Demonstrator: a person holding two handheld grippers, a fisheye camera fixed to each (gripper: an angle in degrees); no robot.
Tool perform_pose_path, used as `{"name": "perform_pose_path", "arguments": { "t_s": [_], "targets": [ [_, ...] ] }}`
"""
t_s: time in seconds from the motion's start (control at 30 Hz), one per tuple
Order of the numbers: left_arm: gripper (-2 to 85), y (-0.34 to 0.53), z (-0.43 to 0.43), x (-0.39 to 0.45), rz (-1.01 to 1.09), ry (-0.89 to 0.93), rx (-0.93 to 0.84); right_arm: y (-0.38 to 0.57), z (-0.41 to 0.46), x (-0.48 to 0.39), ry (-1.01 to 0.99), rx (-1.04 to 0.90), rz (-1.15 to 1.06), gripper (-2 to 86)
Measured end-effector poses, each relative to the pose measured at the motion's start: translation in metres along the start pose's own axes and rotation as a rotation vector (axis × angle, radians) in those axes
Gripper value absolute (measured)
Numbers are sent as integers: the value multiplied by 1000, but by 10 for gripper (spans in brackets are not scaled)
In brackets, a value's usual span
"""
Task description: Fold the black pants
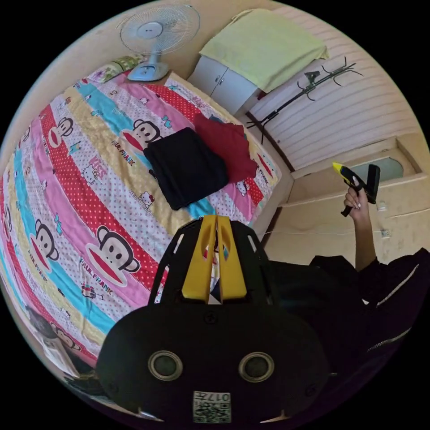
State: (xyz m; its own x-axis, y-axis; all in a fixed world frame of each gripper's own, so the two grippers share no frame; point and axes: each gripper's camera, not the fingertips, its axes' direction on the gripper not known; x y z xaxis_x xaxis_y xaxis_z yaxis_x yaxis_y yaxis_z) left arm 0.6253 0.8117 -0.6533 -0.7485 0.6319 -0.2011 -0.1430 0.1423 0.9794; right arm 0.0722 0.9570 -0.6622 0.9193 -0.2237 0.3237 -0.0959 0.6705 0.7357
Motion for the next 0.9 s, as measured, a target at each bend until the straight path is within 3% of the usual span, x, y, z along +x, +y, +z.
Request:
{"name": "perform_pose_path", "arguments": {
  "t_s": [0.1, 0.33, 0.5, 0.63, 0.73, 0.9],
  "targets": [
    [42, -23, 24, -29, -102, -69, 71, -35, 64, 38, -23, -98, -19, 23],
    [107, -67, 123, -71, -203, 33, 160, -30, 243, 108, -61, -269, 95, 87],
    [105, -85, 184, -93, -284, 179, 84, -3, 334, 134, 13, -388, 210, 110],
    [92, -102, 210, -88, -246, 193, 31, 15, 344, 138, 32, -339, 331, 77],
    [91, -114, 212, -87, -225, 235, 48, 22, 324, 122, -7, -248, 237, 52],
    [95, -138, 196, -89, -165, 328, 147, 32, 307, 75, -281, -169, 25, 36]
  ]
}}
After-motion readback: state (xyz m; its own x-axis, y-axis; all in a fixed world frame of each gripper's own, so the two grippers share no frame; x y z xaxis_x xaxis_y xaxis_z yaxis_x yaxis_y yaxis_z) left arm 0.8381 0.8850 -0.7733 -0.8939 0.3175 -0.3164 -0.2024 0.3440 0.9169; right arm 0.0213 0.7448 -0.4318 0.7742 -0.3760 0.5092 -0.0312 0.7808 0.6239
